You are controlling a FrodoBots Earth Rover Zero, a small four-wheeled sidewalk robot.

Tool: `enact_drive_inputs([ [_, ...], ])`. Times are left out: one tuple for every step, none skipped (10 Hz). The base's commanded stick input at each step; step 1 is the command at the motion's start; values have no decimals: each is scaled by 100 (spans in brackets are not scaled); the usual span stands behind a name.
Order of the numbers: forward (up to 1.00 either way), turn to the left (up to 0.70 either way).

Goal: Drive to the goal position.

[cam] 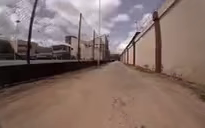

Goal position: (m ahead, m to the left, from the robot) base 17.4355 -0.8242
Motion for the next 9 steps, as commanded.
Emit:
enact_drive_inputs([
  [85,-34],
  [85,-34],
  [85,-34],
  [85,-34],
  [85,-12],
  [85,-1],
  [85,0],
  [85,0],
  [85,0],
])
